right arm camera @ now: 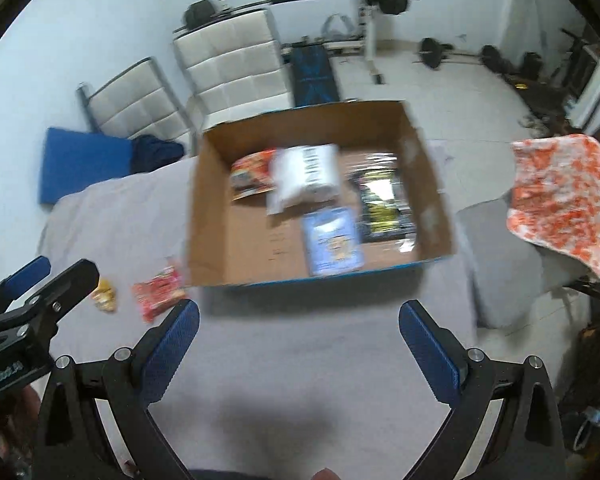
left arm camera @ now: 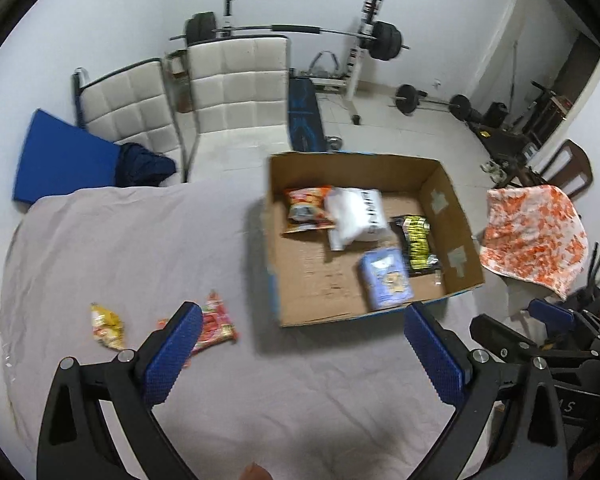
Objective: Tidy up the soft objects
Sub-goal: 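Grasp the yellow chip bag with the left tool while the right grasps the red packet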
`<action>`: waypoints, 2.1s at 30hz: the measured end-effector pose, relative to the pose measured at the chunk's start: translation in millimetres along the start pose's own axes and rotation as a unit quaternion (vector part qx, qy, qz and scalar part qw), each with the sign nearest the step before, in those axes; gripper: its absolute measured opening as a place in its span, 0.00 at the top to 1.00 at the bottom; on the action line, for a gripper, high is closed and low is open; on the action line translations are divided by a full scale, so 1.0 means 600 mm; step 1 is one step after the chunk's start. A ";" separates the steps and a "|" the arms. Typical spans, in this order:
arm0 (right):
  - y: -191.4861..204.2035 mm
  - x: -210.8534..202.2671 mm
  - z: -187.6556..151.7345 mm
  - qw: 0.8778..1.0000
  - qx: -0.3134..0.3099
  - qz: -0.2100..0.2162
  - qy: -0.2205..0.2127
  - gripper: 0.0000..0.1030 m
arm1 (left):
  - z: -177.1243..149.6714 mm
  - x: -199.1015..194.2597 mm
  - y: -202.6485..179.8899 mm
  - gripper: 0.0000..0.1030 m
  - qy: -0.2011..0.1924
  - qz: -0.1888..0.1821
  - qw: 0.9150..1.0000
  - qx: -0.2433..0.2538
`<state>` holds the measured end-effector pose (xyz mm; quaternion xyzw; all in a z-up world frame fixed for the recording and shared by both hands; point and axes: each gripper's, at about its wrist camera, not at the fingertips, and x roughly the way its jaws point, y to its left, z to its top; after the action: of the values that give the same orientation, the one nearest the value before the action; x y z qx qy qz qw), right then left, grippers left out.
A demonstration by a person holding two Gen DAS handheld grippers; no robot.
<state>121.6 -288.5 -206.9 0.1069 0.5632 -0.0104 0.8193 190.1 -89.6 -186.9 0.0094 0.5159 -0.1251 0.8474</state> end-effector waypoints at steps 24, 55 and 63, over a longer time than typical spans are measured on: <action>0.504 0.467 -0.092 0.799 -0.556 -0.071 0.219 0.01 | -0.129 0.188 0.485 0.00 0.198 0.131 0.953 -0.187; 0.400 0.550 0.046 0.920 -0.231 -0.027 0.315 0.09 | -0.146 0.350 0.565 0.00 0.256 0.103 0.941 -0.197; 0.410 0.555 0.037 0.926 -0.238 -0.041 0.291 0.10 | -0.138 0.409 0.570 0.19 0.258 0.090 0.945 -0.179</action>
<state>297.3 -17.8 -467.0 -0.1160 0.7669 0.1213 0.6195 300.6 203.8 -479.7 -0.0644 0.7279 0.0527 0.6806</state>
